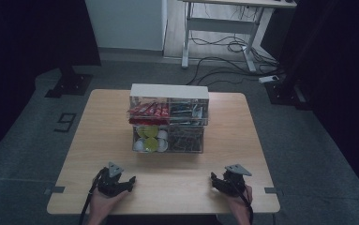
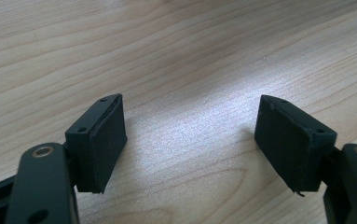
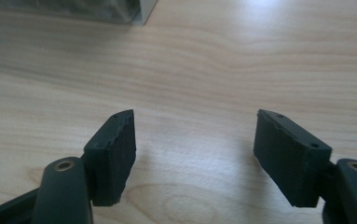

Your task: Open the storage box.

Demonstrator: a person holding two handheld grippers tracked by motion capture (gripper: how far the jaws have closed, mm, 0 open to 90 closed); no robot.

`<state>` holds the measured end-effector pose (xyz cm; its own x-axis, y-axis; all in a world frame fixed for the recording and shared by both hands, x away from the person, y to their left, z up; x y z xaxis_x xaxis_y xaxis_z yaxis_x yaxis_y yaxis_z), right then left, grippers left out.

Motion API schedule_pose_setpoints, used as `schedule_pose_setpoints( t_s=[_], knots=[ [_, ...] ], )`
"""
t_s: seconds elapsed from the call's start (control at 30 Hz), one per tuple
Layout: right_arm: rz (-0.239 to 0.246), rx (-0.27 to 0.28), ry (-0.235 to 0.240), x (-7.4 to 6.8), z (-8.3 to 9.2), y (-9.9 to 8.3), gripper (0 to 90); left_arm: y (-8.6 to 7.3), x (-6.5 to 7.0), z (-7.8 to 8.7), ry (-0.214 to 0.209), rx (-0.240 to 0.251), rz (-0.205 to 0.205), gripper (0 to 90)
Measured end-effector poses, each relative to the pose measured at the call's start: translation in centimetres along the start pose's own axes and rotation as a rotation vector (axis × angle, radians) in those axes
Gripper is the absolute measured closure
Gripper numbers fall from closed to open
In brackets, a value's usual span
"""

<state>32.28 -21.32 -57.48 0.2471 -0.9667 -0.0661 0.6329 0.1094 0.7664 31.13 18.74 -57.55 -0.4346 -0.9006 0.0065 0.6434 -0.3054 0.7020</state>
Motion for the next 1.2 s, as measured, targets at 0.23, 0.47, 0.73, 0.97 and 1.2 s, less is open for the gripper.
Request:
schedule_pose_setpoints(
  t_s=[0.23,0.47,0.73,0.97,1.2],
  knots=[
    [-0.037,0.07,0.032,0.7,1.2,0.7,43.4,0.0,0.0,0.0,-0.001,0.0,0.0,24.7],
    [-0.035,0.135,0.045,1.0,2.3,1.4,67.6,0.0,0.0,0.0,-0.001,0.0,0.0,24.8],
    [-0.023,0.179,0.115,1.0,3.7,2.6,84.2,0.0,0.0,0.0,0.0,0.0,0.0,24.8],
    [-0.002,0.198,0.162,0.4,4.4,3.2,89.4,0.0,0.0,0.0,0.0,0.0,0.0,24.8],
    [0.034,0.223,0.194,-0.8,5.0,4.3,89.5,0.0,0.0,0.0,0.0,0.0,0.0,24.7]
  ],
)
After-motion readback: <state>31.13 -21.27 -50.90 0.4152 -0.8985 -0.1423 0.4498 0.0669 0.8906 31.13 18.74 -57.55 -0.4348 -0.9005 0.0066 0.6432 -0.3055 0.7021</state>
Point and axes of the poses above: each handheld gripper's, and its own axes: z roughly backward along the jaws, y roughly out of its top, x roughly to its right, the point moved 4 cm from there along -z, roughly forward along the jaws
